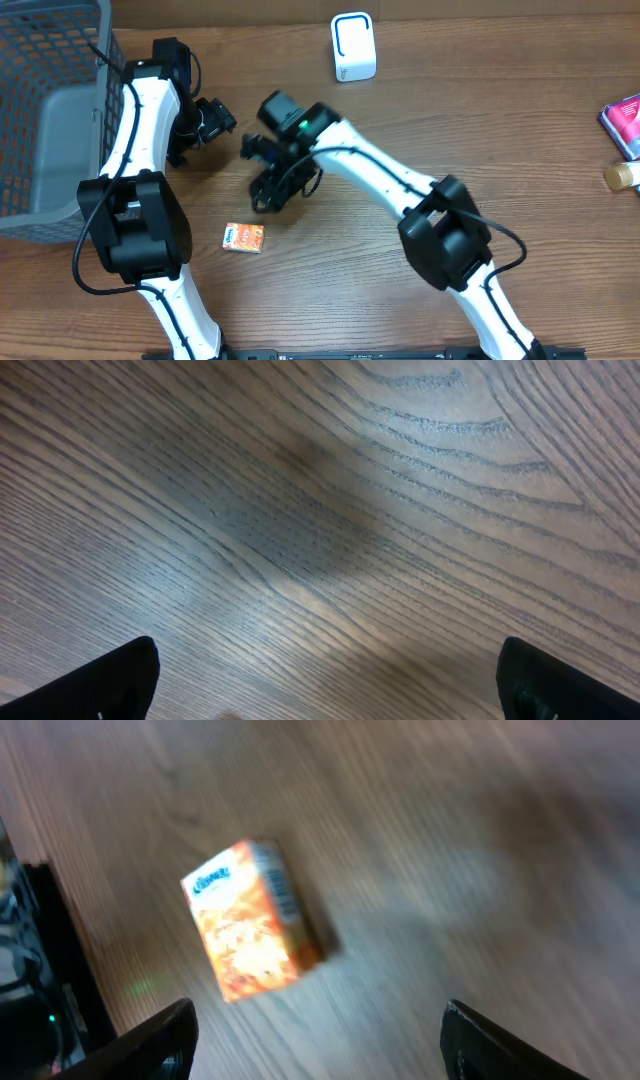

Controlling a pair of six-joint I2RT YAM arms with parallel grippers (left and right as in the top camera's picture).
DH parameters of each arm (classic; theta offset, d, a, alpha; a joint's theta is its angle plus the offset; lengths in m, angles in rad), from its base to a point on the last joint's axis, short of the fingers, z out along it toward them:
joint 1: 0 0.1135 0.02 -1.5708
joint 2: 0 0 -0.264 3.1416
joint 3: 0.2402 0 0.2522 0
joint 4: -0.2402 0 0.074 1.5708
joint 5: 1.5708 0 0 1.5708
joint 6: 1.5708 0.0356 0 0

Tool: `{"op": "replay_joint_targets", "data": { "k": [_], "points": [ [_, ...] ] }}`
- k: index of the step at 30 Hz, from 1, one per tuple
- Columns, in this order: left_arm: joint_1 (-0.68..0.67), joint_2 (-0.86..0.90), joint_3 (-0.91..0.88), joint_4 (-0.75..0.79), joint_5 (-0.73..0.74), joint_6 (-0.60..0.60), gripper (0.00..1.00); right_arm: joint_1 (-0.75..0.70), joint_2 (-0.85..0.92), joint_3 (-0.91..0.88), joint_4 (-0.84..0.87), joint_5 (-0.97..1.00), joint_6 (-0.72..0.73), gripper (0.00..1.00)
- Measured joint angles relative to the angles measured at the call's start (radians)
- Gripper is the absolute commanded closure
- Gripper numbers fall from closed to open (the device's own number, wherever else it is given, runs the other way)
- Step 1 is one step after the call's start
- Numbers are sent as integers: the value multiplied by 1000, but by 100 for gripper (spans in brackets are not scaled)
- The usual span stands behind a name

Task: Scan the item barcode
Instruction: 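Move the right gripper to the orange Kleenex box and grasp it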

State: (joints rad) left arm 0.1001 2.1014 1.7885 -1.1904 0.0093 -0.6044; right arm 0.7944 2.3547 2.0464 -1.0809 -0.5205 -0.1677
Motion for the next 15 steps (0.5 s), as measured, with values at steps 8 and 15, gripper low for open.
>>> {"op": "replay_joint_targets", "data": {
  "k": [8,15],
  "points": [
    [0,0,0,-8,-4,0,0,72,3,-97,99,13,-15,51],
    [0,0,0,-8,-4,0,0,77,11,-106,109,16,35,56]
  ]
}}
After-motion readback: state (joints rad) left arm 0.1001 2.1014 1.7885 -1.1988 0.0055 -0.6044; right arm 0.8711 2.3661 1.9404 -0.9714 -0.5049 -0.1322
